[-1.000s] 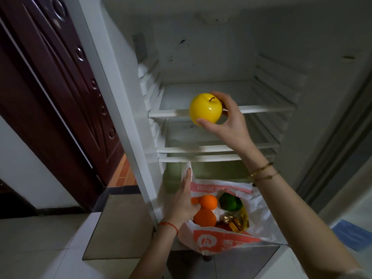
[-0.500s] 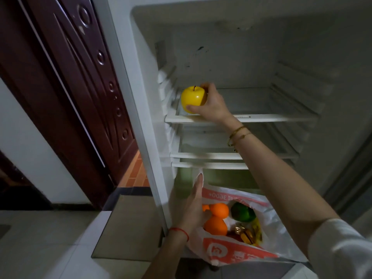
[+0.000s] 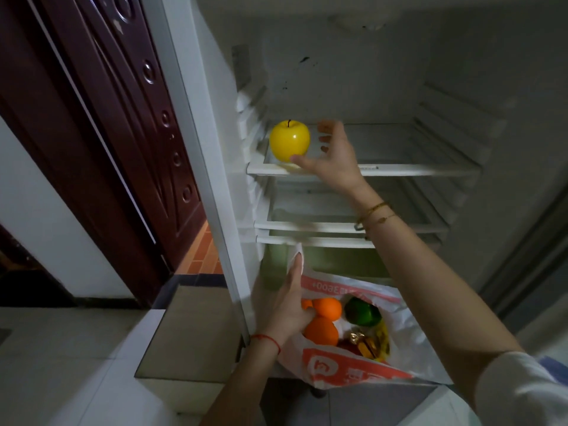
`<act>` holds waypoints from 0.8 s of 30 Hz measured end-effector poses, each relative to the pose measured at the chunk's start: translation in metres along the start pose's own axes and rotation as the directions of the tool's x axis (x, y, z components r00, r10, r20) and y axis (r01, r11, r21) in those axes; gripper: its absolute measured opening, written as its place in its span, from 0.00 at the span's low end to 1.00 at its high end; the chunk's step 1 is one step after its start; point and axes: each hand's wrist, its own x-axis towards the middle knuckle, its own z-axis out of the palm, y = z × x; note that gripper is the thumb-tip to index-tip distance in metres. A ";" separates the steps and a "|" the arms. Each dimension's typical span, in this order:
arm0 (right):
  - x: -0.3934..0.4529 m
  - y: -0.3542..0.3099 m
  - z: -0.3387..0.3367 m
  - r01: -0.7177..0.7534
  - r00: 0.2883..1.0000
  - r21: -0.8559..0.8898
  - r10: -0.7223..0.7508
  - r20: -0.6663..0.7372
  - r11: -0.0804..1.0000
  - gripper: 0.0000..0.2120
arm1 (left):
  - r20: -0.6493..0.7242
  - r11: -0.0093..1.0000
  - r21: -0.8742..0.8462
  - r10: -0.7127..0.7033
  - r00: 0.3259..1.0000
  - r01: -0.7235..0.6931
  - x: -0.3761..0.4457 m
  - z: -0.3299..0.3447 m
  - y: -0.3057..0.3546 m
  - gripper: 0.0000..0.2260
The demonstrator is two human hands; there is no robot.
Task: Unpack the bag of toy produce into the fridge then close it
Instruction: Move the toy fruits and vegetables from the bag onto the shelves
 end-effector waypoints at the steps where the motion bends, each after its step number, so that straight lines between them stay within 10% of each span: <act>1: -0.013 0.001 -0.005 0.017 0.999 0.016 -0.016 -0.052 1.000 0.37 | -0.009 1.000 0.002 0.003 1.000 -0.003 -0.001 0.001 0.000 0.50; 6: -0.098 0.034 -0.031 -0.006 1.000 0.109 0.006 -0.003 0.994 0.10 | -0.046 0.999 0.003 0.037 0.998 -0.037 -0.005 0.004 0.000 0.51; 15: -0.211 0.142 -0.013 -0.279 0.766 -0.329 0.416 0.490 0.902 0.05 | -0.089 0.995 0.076 0.078 0.993 -0.072 -0.019 0.009 -0.001 0.51; 24: -0.251 0.212 0.049 -0.309 0.660 -0.662 0.655 0.368 0.683 0.36 | -0.117 0.996 0.055 0.070 0.991 -0.064 -0.025 0.014 -0.008 0.54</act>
